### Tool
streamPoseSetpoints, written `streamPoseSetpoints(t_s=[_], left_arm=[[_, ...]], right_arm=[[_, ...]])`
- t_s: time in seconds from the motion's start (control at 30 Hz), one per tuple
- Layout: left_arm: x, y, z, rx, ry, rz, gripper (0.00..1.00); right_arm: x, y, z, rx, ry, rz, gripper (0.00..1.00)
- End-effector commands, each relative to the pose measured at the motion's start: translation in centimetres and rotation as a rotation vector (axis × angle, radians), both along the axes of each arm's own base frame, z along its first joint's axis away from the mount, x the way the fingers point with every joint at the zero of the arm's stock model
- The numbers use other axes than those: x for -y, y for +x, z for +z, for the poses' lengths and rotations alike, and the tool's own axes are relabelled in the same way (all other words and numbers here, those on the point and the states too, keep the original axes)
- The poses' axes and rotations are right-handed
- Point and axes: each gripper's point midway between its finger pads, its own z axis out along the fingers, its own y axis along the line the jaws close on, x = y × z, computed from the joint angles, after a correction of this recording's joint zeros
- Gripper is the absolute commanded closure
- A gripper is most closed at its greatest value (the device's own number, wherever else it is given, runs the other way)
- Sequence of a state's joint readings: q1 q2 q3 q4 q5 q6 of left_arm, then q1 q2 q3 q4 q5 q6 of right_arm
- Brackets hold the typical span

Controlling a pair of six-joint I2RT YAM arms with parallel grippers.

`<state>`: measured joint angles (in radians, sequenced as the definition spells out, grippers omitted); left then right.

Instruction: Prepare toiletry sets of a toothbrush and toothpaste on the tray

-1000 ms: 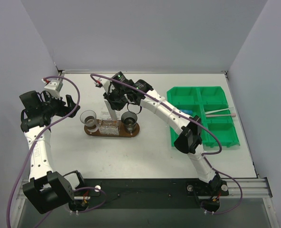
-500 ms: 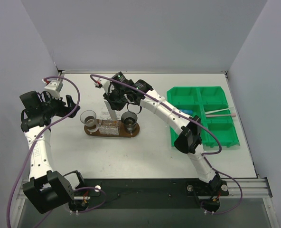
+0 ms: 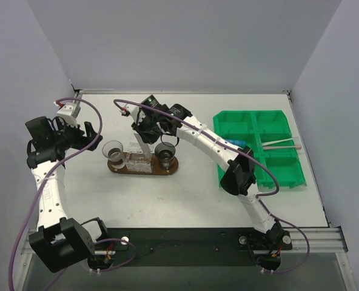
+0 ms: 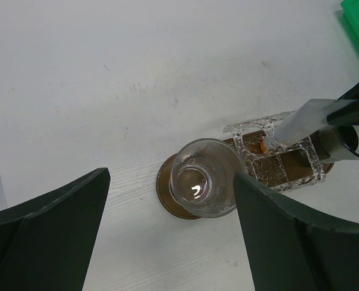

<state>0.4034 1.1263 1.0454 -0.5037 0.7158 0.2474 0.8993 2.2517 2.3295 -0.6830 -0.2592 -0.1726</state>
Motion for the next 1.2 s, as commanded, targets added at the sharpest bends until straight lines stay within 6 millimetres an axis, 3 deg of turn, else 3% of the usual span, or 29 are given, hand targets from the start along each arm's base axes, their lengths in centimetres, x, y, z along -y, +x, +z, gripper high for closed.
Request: streamPoseSetpoints(t_s=[0.0, 0.3, 0.63, 1.17], left_arm=[[-0.2, 0.4, 1.0, 0.047, 0.012, -0.016, 0.06], [-0.2, 0.4, 1.2, 0.048, 0.013, -0.018, 0.06], [-0.2, 0.4, 1.2, 0.048, 0.012, -0.019, 0.06], [0.1, 0.2, 1.5, 0.054, 0.008, -0.027, 0.06]], right_arm=[[-0.6, -0.3, 0.0, 0.012, 0.010, 0.021, 0.93], [-0.6, -0.4, -0.1, 0.008, 0.011, 0.029, 0.89], [-0.2, -0.7, 1.4, 0.023, 0.029, 0.030, 0.71], [0.3, -0.5, 4.0, 0.076, 0.058, 0.013, 0.71]])
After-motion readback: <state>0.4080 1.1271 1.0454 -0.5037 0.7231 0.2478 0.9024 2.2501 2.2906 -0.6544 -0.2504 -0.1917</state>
